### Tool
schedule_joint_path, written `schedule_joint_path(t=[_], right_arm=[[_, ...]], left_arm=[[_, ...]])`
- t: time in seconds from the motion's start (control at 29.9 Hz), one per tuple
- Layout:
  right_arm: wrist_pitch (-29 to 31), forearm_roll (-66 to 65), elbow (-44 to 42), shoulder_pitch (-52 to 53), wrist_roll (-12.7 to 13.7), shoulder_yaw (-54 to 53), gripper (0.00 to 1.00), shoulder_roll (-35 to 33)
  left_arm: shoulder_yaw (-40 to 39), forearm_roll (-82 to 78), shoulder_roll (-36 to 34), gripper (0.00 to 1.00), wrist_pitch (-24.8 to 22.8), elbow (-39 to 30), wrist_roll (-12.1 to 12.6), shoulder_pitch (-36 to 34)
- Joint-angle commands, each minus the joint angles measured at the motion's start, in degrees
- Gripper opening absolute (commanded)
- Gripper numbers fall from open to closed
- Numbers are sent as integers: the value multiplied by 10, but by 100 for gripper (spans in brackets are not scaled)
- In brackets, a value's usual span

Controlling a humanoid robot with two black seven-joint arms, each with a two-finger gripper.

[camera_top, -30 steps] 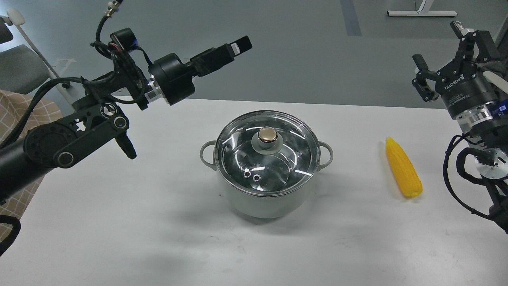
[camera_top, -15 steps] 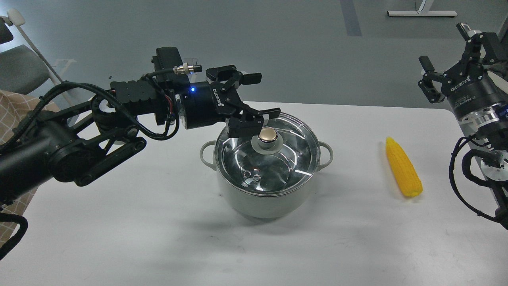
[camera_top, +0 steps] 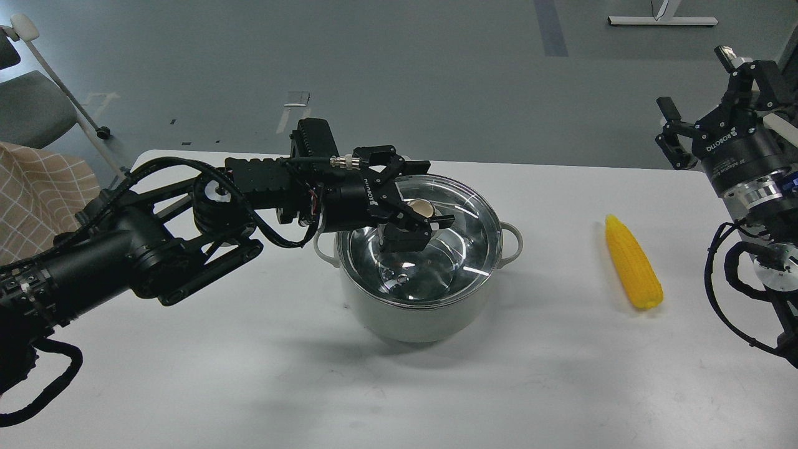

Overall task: Open pot and put corn in
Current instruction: 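Reach the left gripper over the pot and close on the lid knob, then lift the glass lid off the pot with the left gripper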

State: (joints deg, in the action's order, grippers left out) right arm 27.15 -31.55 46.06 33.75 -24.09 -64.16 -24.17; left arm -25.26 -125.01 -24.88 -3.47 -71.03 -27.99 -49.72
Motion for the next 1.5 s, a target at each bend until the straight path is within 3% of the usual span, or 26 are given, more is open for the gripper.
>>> schedule_joint_path(t=[0.0,0.53,0.63,0.7,1.14,1.2,1.27,1.47], right_arm=[[0,0,1,-2,-1,0,100,0],[1,0,2,-10,-1,-1,100,0],[0,0,2,-10,-1,0,100,0],[1,0,2,-10,-1,-1,100,0],[1,0,2,-11,-1,0,100,0],[1,0,2,-10,-1,-1,100,0],[1,0,2,-10,-1,-1,100,0],[1,0,2,-11,-1,-1,100,0]], left_arm=[[1,0,2,98,1,3,0,3],[0,0,-8,94,9,2,0,32],[-1,0,-10,86,10,2,0,40],[-1,0,-12,75,10,0,0,41],[-1,0,-17,64,10,-5,0,45],[-3,0,-17,57,10,-7,0,45],[-2,0,-17,42,10,-10,0,45],[-2,0,-19,33,10,-10,0,45]])
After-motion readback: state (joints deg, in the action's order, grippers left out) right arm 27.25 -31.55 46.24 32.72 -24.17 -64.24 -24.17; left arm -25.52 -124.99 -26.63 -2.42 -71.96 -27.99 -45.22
